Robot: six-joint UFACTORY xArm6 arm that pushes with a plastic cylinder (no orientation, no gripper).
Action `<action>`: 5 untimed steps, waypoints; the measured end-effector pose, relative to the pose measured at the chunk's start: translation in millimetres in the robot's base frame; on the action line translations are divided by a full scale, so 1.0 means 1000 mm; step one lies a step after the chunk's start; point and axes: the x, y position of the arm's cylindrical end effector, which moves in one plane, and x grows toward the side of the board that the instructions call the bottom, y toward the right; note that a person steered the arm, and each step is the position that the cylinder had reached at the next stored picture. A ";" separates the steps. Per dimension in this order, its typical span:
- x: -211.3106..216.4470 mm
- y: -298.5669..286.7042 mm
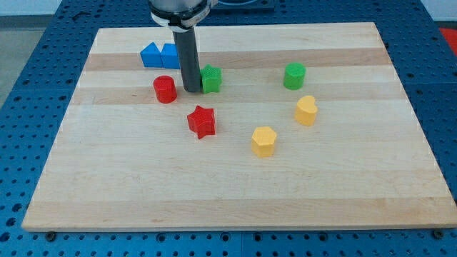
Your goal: Push the green star towards the green circle
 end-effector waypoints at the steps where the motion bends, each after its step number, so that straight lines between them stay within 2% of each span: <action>1: -0.008 -0.001; 2: -0.014 -0.009; 5: -0.014 0.074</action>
